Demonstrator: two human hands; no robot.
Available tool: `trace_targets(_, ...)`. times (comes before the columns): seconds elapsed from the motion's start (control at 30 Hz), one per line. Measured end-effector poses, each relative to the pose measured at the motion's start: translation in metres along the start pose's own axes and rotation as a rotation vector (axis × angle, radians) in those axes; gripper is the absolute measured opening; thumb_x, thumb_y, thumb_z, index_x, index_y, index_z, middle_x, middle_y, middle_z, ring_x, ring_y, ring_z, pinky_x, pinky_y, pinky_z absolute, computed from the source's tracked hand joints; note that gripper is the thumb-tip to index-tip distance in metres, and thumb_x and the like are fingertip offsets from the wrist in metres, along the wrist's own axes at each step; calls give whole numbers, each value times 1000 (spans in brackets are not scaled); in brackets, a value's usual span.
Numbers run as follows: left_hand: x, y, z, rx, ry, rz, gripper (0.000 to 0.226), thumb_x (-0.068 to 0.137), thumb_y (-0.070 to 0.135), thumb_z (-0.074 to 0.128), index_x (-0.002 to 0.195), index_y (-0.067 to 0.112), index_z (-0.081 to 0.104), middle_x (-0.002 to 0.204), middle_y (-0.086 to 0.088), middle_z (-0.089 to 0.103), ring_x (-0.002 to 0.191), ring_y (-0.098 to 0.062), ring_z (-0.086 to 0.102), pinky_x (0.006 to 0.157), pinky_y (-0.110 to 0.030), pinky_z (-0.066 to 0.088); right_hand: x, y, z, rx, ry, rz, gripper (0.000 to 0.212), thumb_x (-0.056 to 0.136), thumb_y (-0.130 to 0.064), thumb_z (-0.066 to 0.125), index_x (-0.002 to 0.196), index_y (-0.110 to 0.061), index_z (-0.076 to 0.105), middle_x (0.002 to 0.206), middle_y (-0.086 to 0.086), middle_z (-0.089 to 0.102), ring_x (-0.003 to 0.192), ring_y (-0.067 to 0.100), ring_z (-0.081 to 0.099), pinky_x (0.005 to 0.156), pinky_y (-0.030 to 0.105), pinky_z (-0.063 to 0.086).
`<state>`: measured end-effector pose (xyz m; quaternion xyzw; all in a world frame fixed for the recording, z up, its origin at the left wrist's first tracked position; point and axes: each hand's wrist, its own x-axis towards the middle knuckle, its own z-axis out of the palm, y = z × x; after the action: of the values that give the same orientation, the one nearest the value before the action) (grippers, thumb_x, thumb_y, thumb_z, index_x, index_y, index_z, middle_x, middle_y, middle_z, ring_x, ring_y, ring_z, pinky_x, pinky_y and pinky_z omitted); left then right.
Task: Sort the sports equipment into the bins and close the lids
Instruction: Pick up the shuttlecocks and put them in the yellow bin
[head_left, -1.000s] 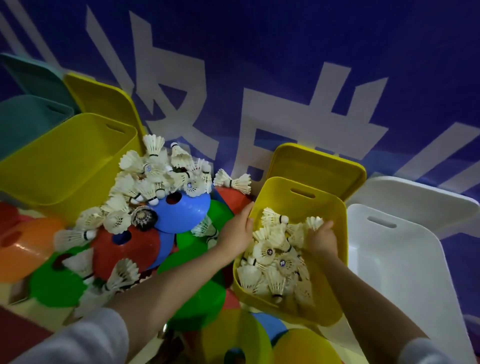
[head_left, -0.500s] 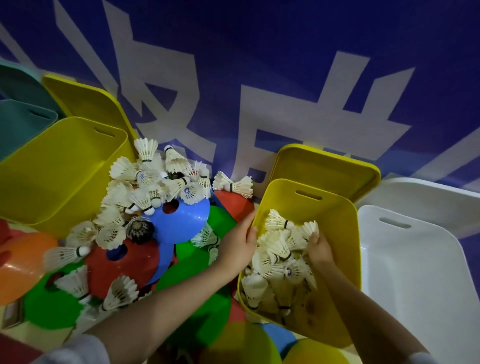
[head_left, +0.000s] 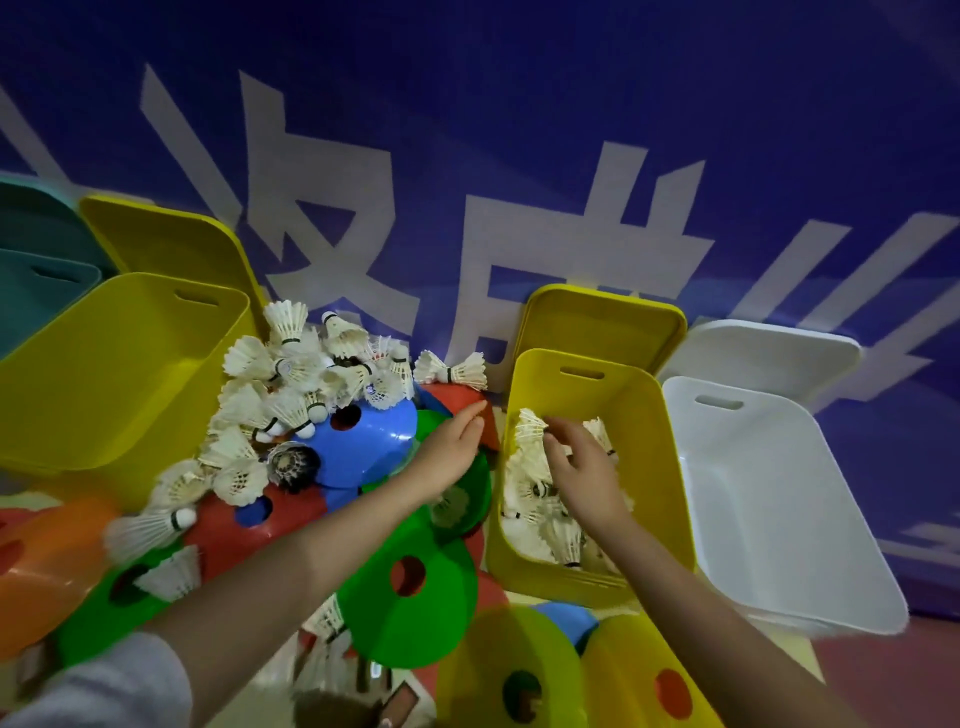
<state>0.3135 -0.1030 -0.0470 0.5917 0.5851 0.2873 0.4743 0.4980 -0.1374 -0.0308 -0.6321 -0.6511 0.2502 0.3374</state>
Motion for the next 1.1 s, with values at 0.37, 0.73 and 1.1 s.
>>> trace_targets(0.37,-93,-100,-143,350,45,148,37,100,22,43,136,23,48,121,-1,54,91,-13,57,79,-29,46,-90,-79,132,180,-179,43,20,94,-22,54,110,-18,65,97,-5,66,77,11,62,68,19,48)
trace_targets(0.73,-190,-201,-184,613,13,212,46,92,44,53,136,30,46,126,9,48,120,-9,42,95,-27,42,-158,-74,253,-489,-426,152,67,89,-41,50,148,-19,27,141,6,44,127,23,42,93,33,44)
trace_targets(1.1,-187,-221,-159,537,17,152,65,92,47,51,148,27,24,138,3,40,127,-15,36,99,-30,41,-146,-74,267,-439,-403,264,60,81,-47,62,133,-20,50,123,6,55,116,23,47,92,31,42)
